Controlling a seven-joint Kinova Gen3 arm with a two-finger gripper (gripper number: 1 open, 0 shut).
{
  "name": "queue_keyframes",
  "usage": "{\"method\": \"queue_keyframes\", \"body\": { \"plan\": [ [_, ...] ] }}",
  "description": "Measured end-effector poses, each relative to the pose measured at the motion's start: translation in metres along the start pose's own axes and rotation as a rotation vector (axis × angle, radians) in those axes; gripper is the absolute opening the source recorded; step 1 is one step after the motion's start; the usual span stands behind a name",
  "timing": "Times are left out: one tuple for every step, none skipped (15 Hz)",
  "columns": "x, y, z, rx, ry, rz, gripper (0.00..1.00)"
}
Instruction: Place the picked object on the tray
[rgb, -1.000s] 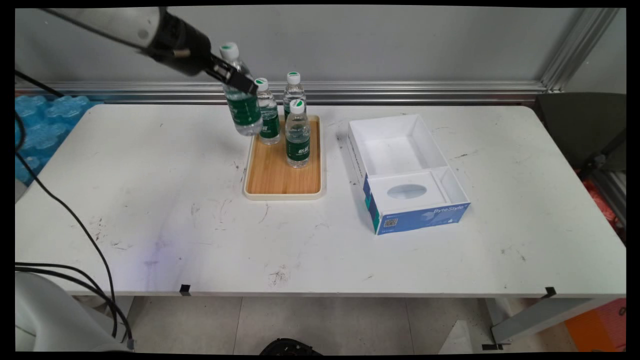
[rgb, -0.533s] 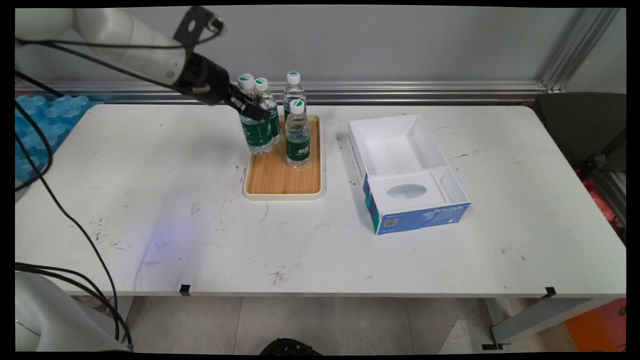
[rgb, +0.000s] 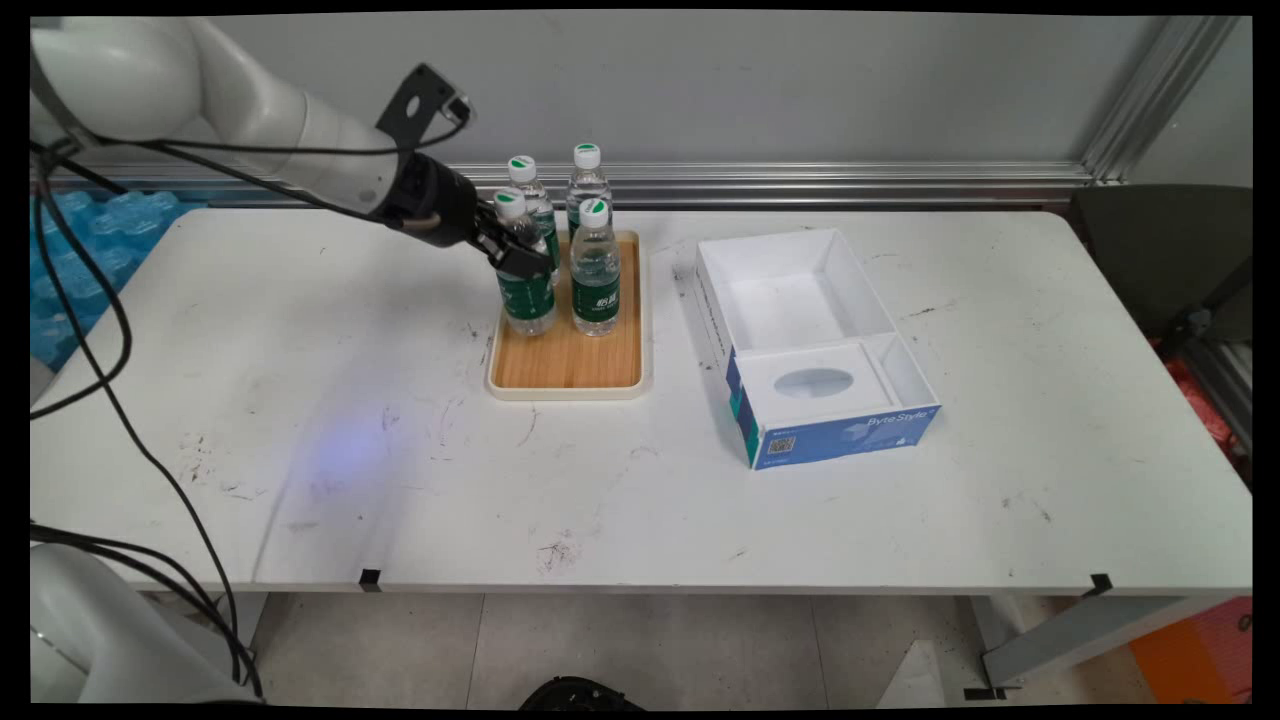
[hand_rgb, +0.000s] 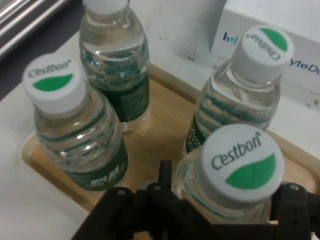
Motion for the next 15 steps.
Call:
{"method": "queue_keyframes", "body": {
  "plan": [
    [-0.002, -0.001, 0.005, -0.005, -0.001, 0.007, 0.0],
    [-0.004, -0.001, 0.008, -0.008, -0.001, 0.011, 0.0],
    [-0.006, -0.001, 0.011, -0.014, -0.001, 0.016, 0.0],
    [-0.007, -0.001, 0.014, -0.017, 0.0, 0.019, 0.0],
    [-0.009, -0.002, 0.017, -0.022, 0.0, 0.024, 0.0],
    [-0.011, -0.002, 0.019, -0.025, 0.0, 0.027, 0.0],
    [-0.012, -0.003, 0.021, -0.028, 0.001, 0.031, 0.0],
    [-0.013, -0.003, 0.023, -0.03, 0.001, 0.033, 0.0],
    [-0.015, -0.004, 0.024, -0.033, 0.002, 0.037, 0.0],
    [-0.016, -0.005, 0.025, -0.036, 0.002, 0.039, 0.0],
    [-0.017, -0.005, 0.026, -0.039, 0.002, 0.043, 1.0],
    [-0.018, -0.005, 0.027, -0.041, 0.003, 0.045, 1.0],
    [-0.019, -0.006, 0.028, -0.044, 0.004, 0.048, 1.0],
    [-0.02, -0.006, 0.028, -0.046, 0.004, 0.05, 1.0],
    [-0.02, -0.006, 0.029, -0.049, 0.004, 0.054, 1.0]
  ]
}}
